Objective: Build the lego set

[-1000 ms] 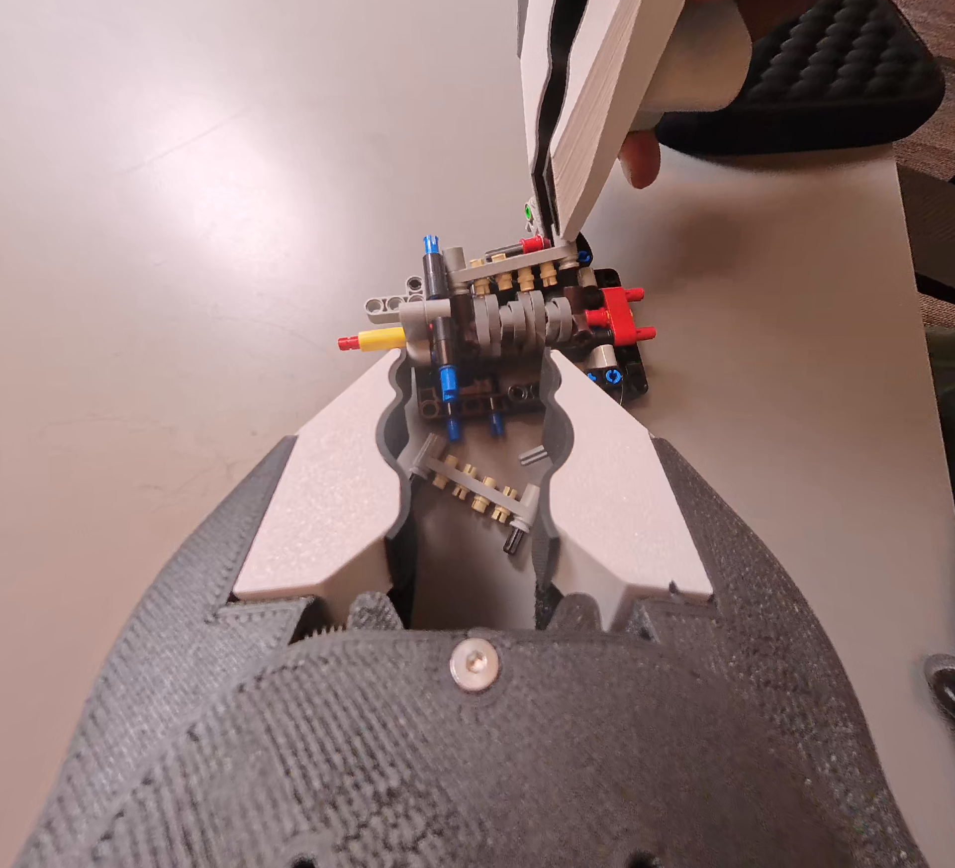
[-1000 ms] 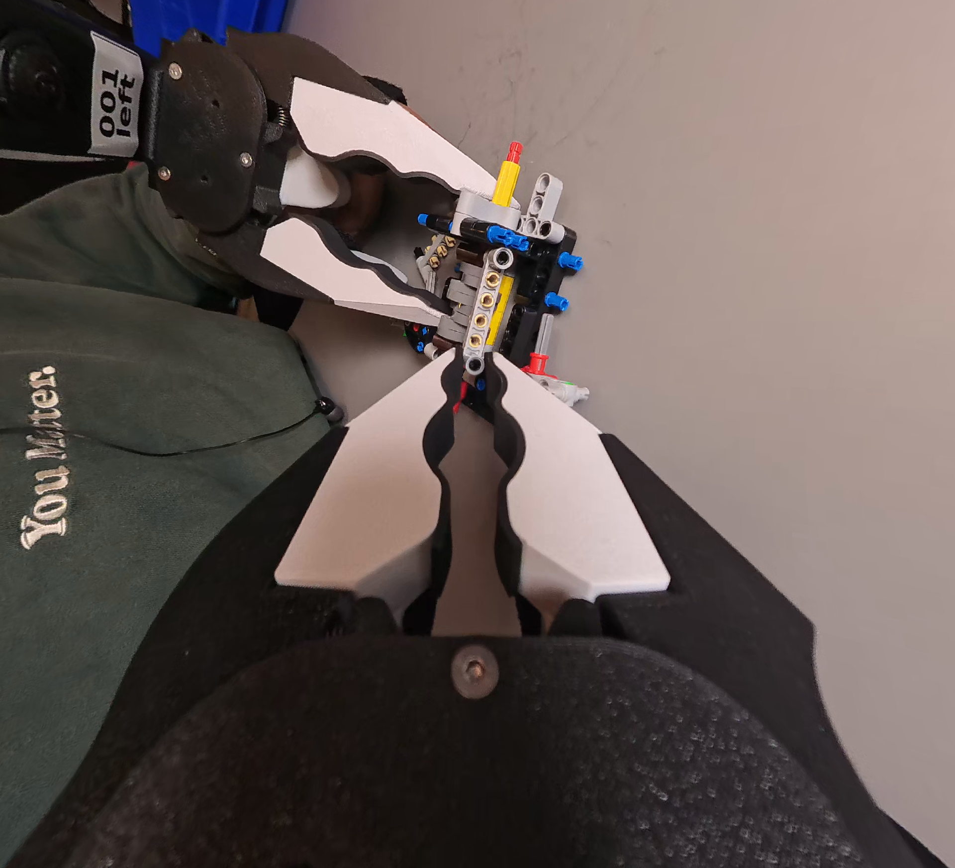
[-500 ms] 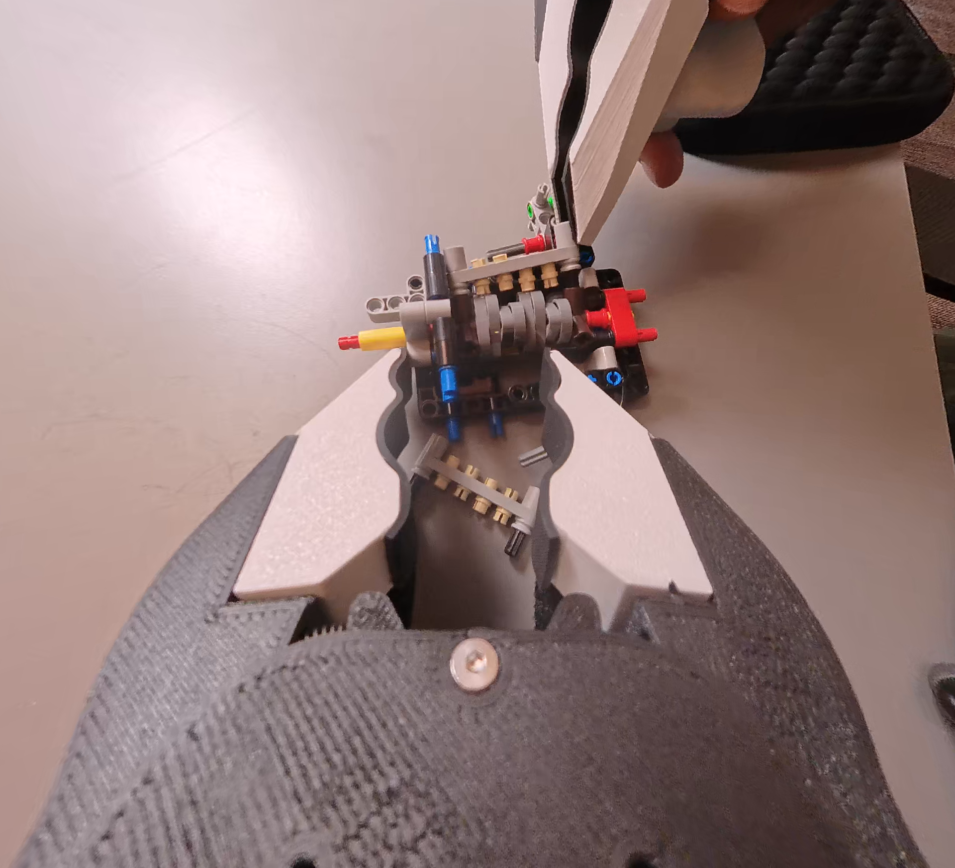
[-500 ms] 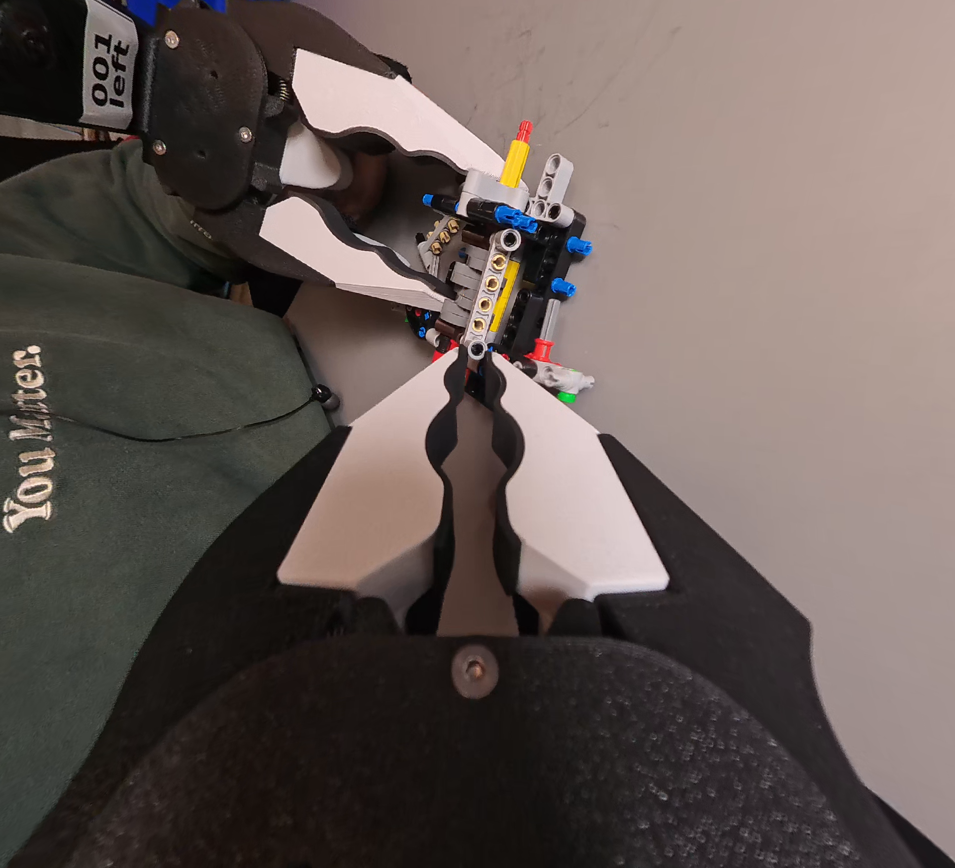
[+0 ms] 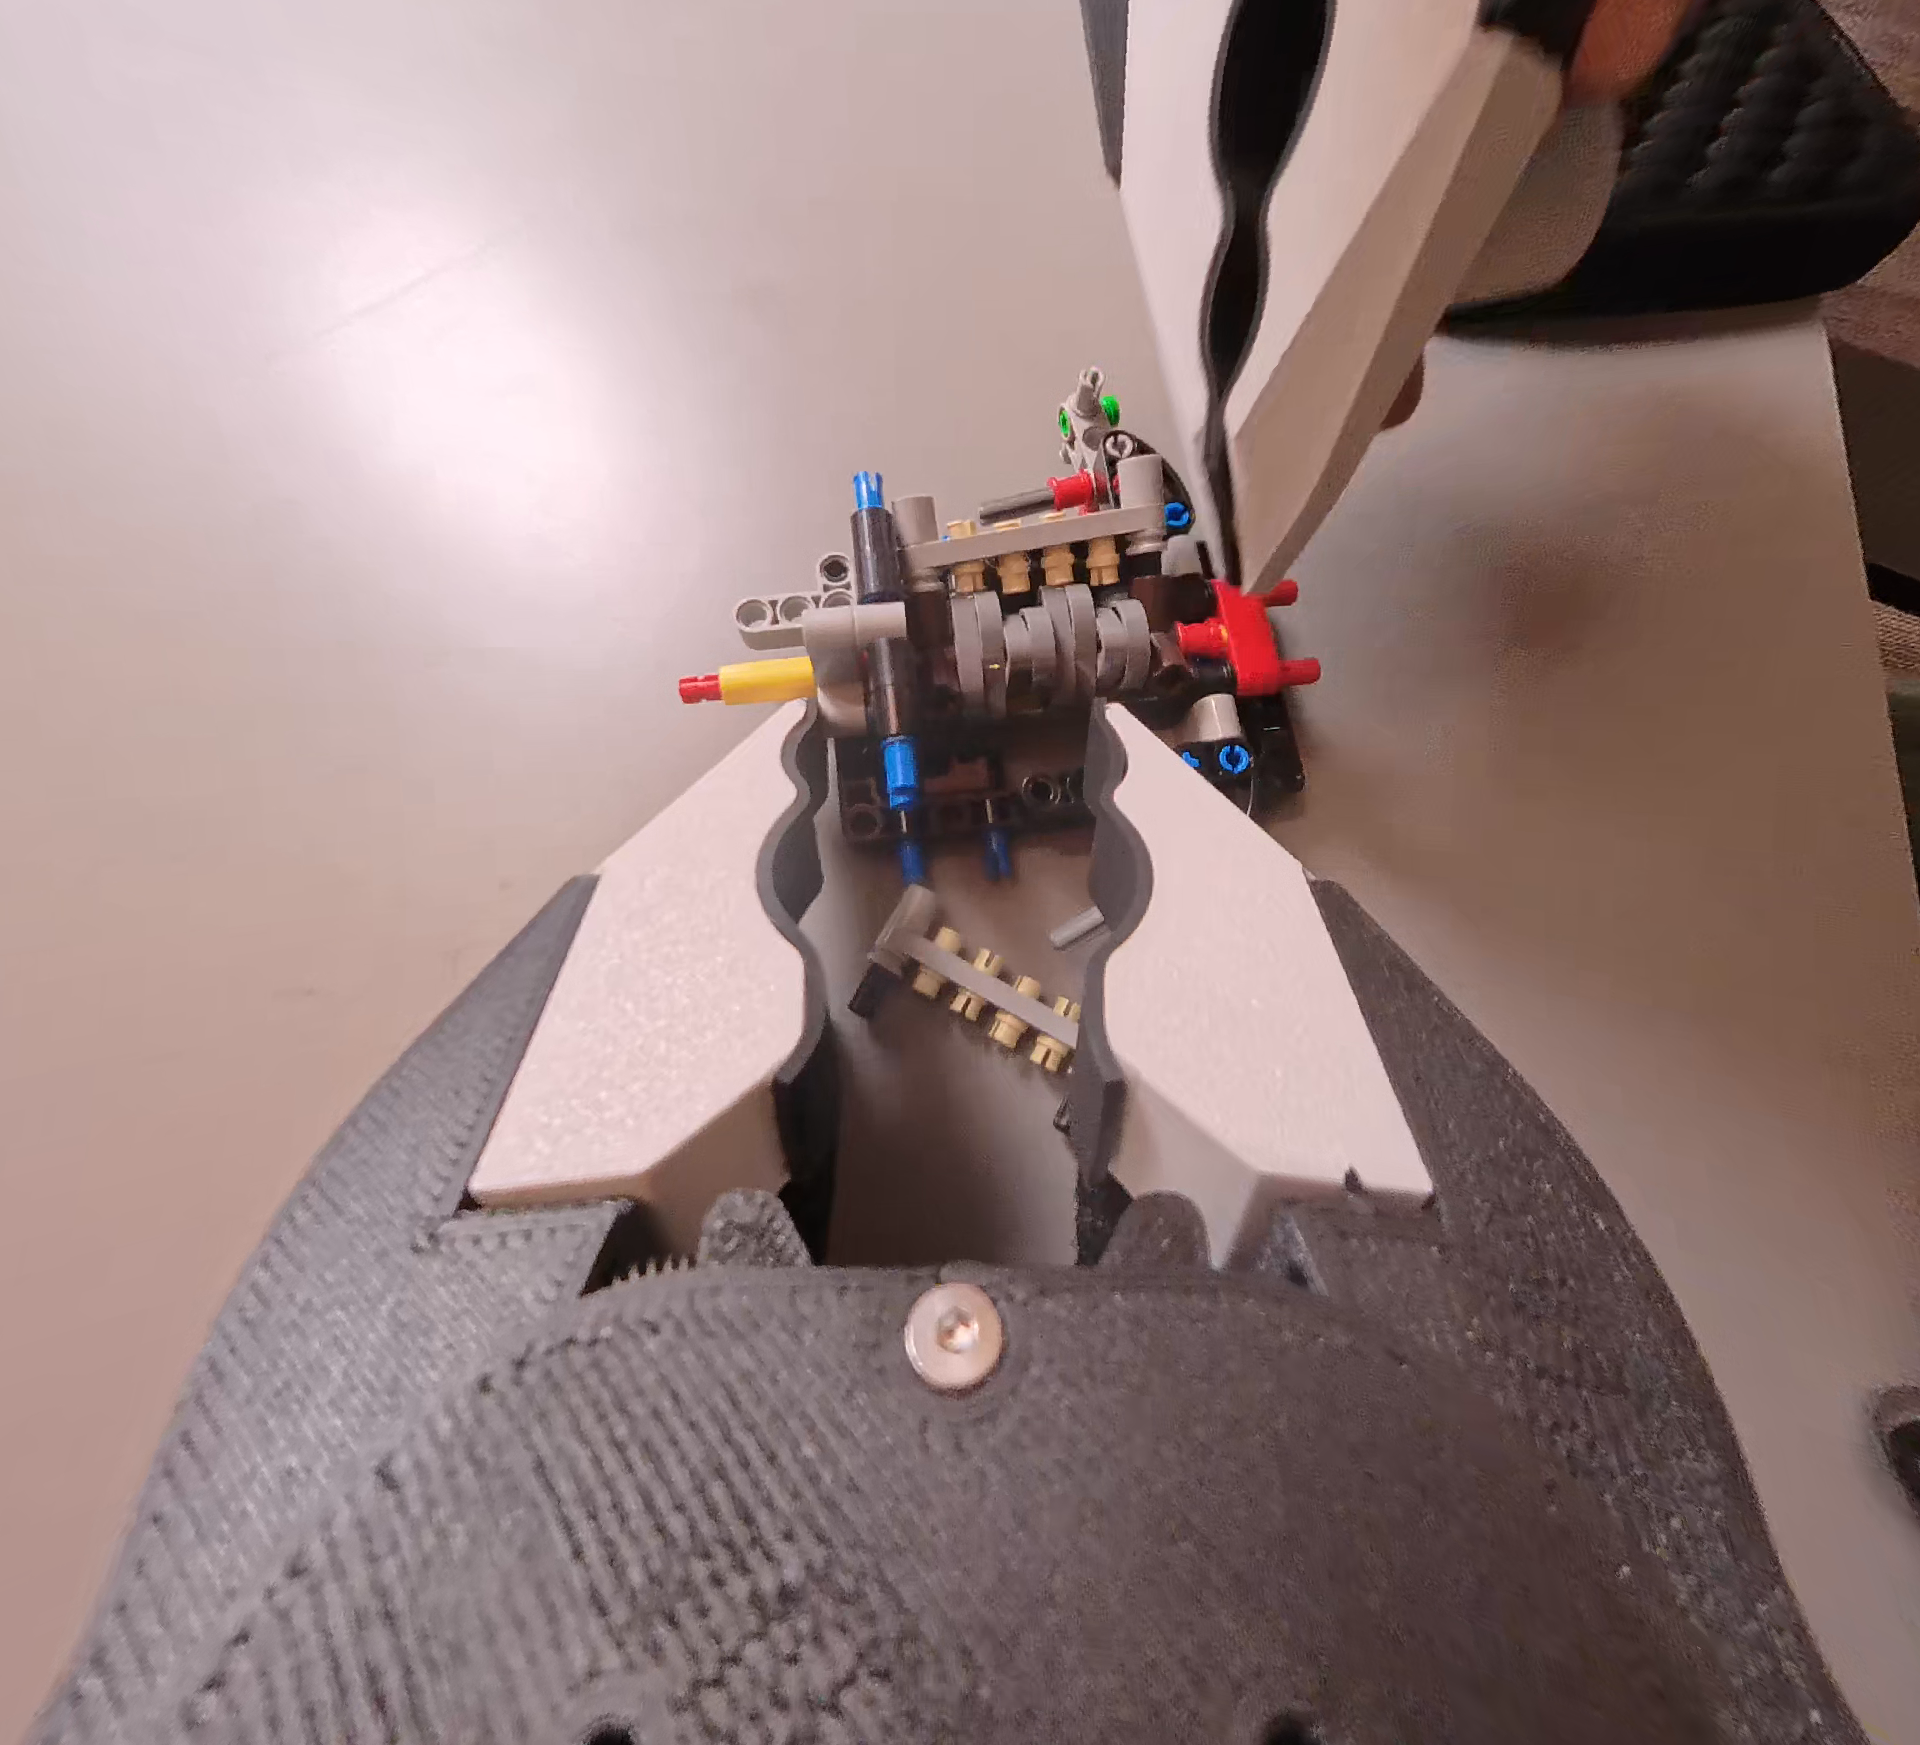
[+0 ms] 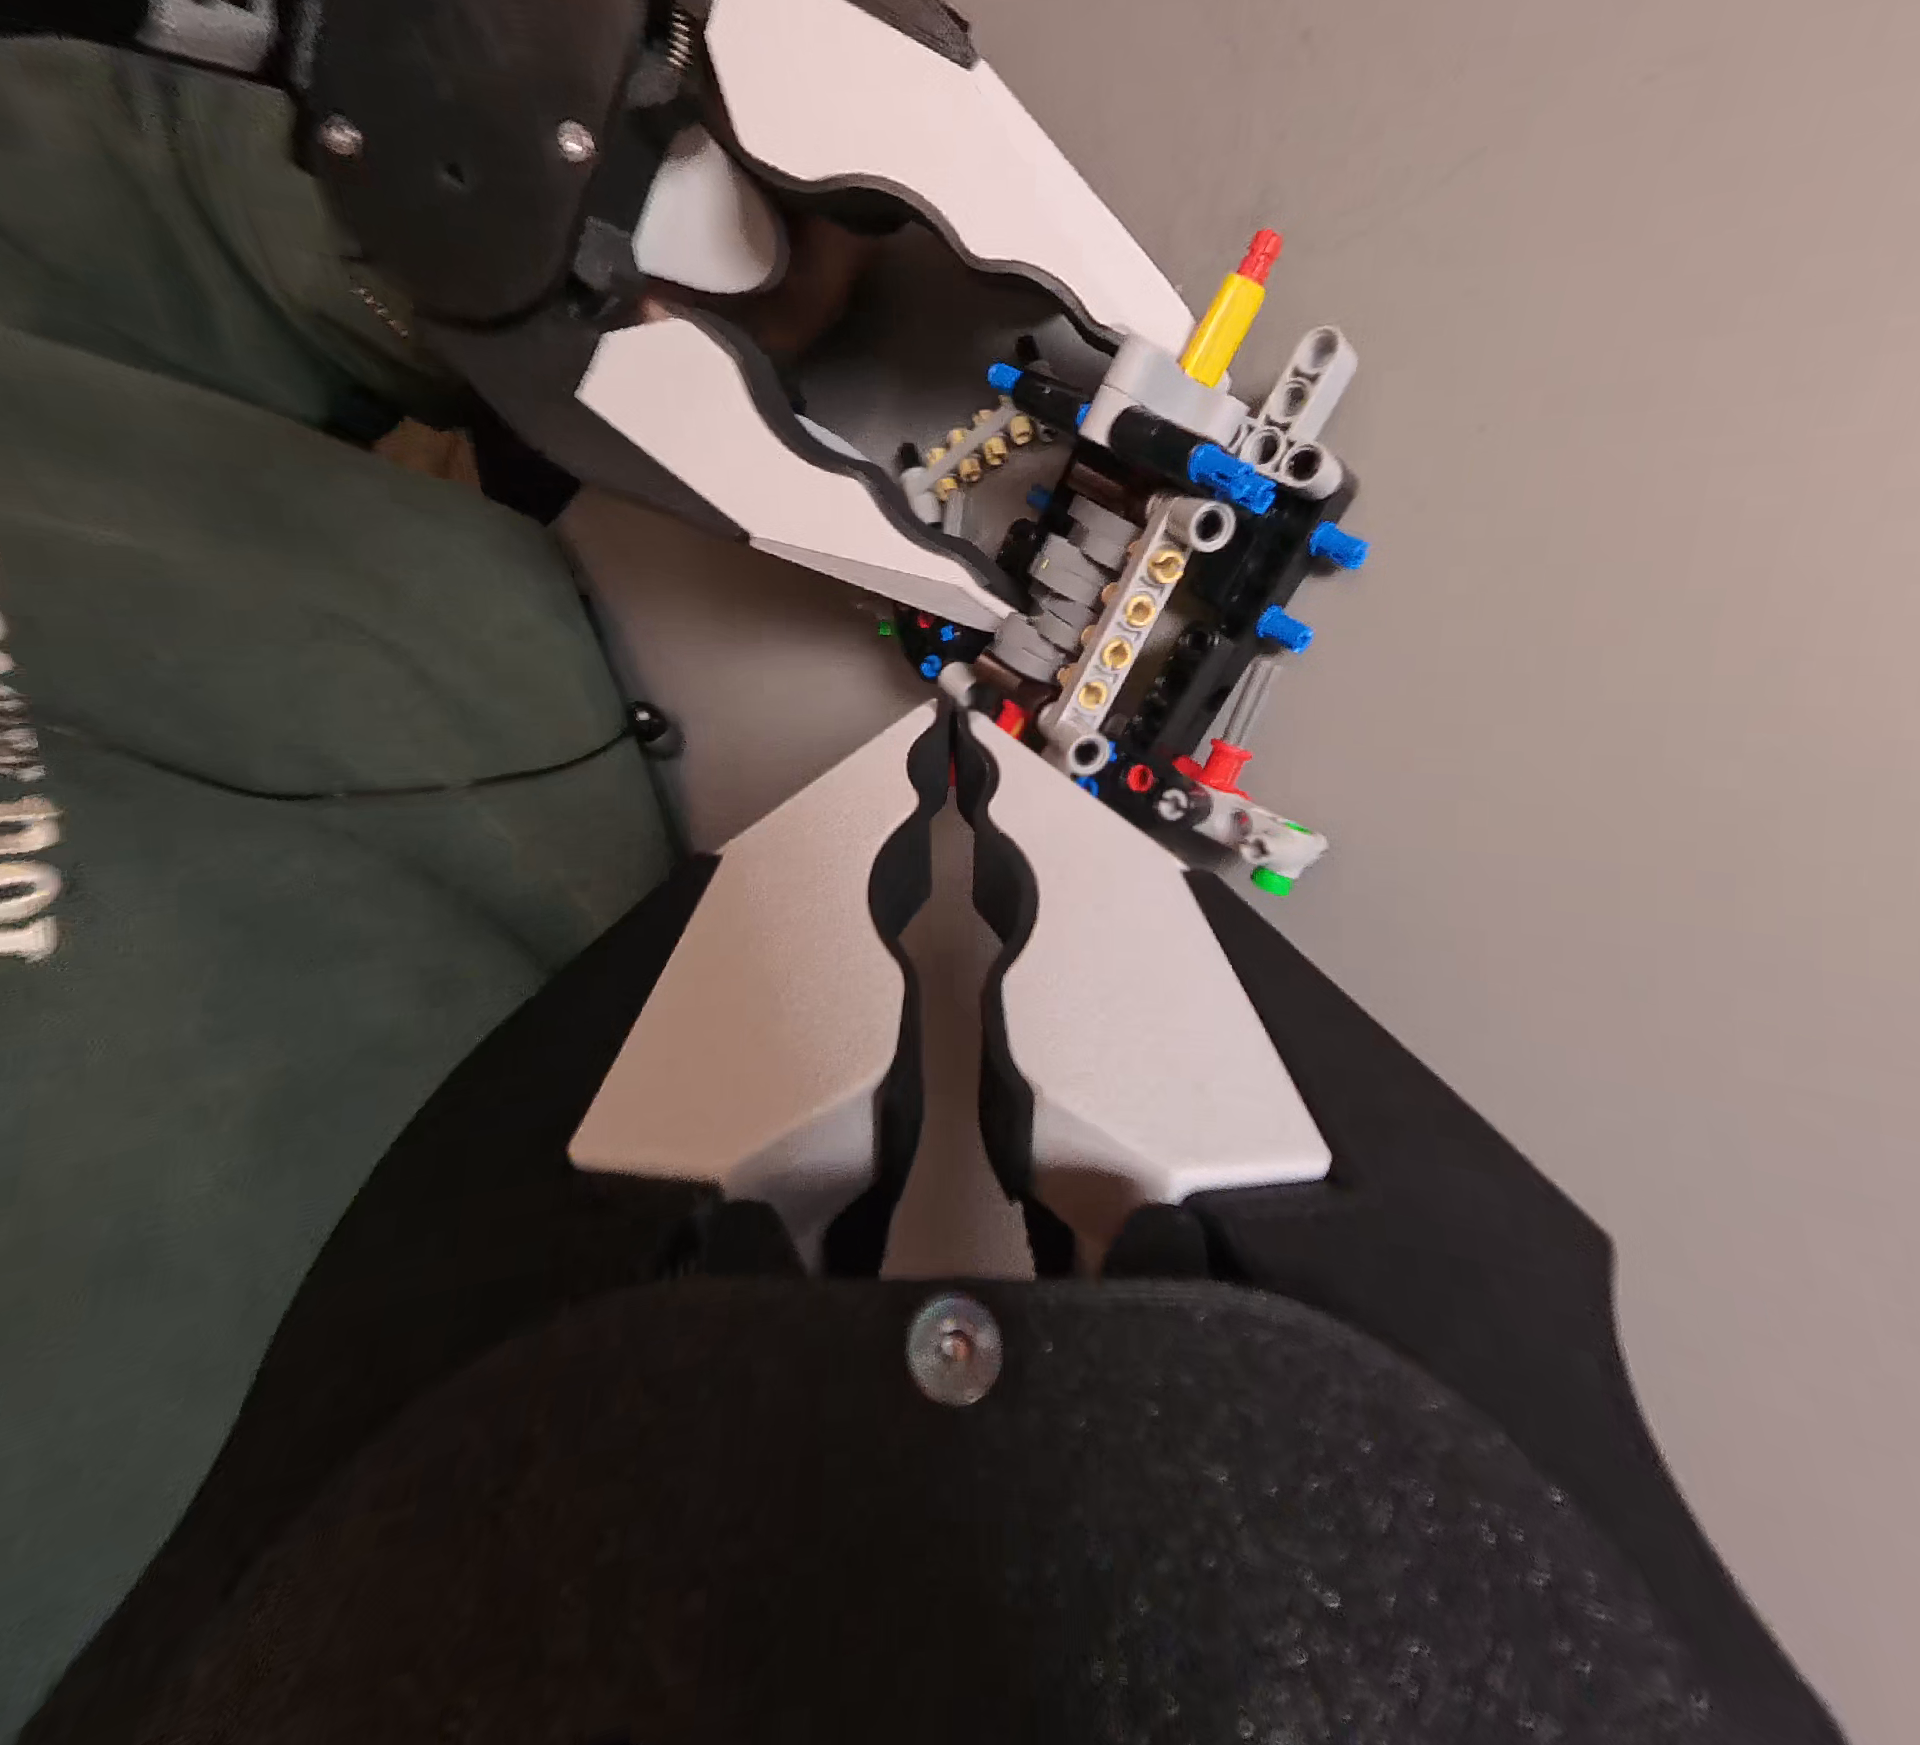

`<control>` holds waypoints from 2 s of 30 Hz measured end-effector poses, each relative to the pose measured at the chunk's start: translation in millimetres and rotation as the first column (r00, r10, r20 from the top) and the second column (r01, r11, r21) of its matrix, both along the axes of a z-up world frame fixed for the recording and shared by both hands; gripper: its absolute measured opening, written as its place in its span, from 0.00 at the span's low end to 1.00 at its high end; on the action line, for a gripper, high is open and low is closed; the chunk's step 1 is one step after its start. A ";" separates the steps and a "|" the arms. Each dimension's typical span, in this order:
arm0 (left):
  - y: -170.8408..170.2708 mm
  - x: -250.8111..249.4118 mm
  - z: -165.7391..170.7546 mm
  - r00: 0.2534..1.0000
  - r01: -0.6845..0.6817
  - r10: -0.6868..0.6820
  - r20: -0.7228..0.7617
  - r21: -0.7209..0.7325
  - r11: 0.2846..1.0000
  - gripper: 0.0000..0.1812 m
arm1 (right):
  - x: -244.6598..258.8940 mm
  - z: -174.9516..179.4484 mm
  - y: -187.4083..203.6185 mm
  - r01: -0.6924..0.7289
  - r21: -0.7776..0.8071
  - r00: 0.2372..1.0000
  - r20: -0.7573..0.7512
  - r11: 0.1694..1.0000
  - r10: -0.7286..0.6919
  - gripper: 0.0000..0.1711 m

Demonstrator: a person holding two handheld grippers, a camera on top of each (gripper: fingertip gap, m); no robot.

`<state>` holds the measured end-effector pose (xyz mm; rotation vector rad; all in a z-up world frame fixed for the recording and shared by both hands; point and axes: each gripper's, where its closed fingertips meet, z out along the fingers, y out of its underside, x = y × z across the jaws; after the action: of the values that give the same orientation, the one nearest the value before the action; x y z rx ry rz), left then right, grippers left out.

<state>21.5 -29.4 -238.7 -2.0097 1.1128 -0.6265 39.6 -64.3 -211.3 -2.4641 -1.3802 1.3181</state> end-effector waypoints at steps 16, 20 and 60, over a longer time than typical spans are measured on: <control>-0.4 -0.2 0.2 1.000 0.010 -0.010 0.000 0.002 1.000 0.27 | 16.8 -0.7 23.0 0.047 0.115 0.999 0.008 0.992 -0.049 0.06; -0.1 -0.8 0.2 1.000 0.009 -0.009 -0.001 0.002 1.000 0.27 | 14.2 -3.2 22.8 0.030 0.166 0.999 -0.017 0.986 -0.028 0.04; -1.1 -1.6 0.1 0.999 0.031 -0.031 -0.010 -0.003 1.000 0.27 | -8.9 1.5 50.1 0.090 0.208 0.995 -0.053 0.974 -0.080 0.08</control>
<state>19.9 -30.5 -238.6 -2.0029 1.1519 -0.6352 30.6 -14.1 -209.9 -2.3132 -1.3129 1.1383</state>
